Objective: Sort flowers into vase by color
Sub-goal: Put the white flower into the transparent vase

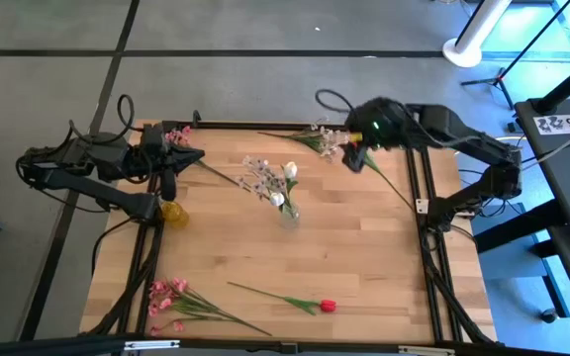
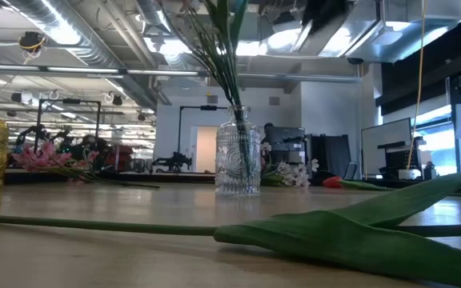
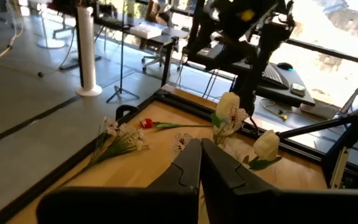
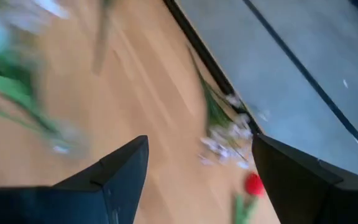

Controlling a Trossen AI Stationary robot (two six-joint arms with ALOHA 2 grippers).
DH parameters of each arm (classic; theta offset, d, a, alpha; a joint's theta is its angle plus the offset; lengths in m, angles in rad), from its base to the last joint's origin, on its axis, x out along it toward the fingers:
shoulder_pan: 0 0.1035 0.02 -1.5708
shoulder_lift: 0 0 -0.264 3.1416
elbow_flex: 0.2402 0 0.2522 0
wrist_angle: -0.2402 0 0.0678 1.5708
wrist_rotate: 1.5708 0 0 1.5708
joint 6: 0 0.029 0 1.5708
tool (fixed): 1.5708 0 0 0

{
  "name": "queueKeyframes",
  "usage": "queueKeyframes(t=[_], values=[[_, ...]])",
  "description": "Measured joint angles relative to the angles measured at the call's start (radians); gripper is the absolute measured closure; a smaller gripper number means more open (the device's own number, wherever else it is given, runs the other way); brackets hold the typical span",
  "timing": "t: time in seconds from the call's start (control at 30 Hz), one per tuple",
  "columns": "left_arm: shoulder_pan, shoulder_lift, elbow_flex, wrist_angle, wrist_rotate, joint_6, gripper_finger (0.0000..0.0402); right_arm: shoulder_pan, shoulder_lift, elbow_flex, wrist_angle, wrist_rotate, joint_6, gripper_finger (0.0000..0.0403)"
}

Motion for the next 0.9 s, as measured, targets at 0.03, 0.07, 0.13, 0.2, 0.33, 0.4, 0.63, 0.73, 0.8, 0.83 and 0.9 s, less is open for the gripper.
queueKeyframes(t=[0.03, 0.07, 0.13, 0.2, 0.33, 0.4, 0.63, 0.73, 0.8, 0.83, 0.9], values=[[0.000, 0.000, 0.000, -0.003, 0.000, -0.018, 0.0399, -0.048, 0.002, -0.040, 0.029, -0.033, -0.025, 0.0116], [0.000, 0.000, 0.000, -0.010, 0.001, -0.038, 0.0399, -0.097, 0.005, -0.086, 0.070, -0.072, -0.052, 0.0116], [0.000, 0.000, 0.000, -0.033, 0.024, -0.089, 0.0399, -0.185, 0.017, -0.195, 0.177, -0.156, -0.095, 0.0116], [0.000, 0.000, 0.000, -0.049, 0.075, -0.137, 0.0399, -0.257, 0.038, -0.308, 0.311, -0.208, -0.134, 0.0116], [-0.001, 0.013, 0.000, -0.050, 0.114, -0.192, 0.0399, -0.335, 0.134, -0.493, 0.566, -0.234, -0.215, 0.0116], [0.000, 0.021, 0.000, -0.051, 0.113, -0.201, 0.0399, -0.353, 0.202, -0.541, 0.651, -0.278, -0.225, 0.0116], [0.000, 0.066, 0.000, -0.050, 0.043, -0.202, 0.0399, -0.395, 0.416, -0.548, 0.755, -0.276, -0.304, 0.0116], [0.000, 0.086, 0.000, -0.050, 0.005, -0.225, 0.0399, -0.408, 0.455, -0.548, 0.813, -0.275, -0.320, 0.0126], [0.000, 0.096, 0.000, -0.051, 0.005, -0.271, 0.0399, -0.408, 0.463, -0.548, 0.842, -0.261, -0.336, 0.0139], [0.001, 0.098, 0.000, -0.052, 0.006, -0.294, 0.0399, -0.408, 0.463, -0.548, 0.853, -0.262, -0.355, 0.0147], [0.001, 0.098, 0.000, -0.065, 0.005, -0.333, 0.0399, -0.408, 0.463, -0.548, 0.872, -0.274, -0.402, 0.0162]])
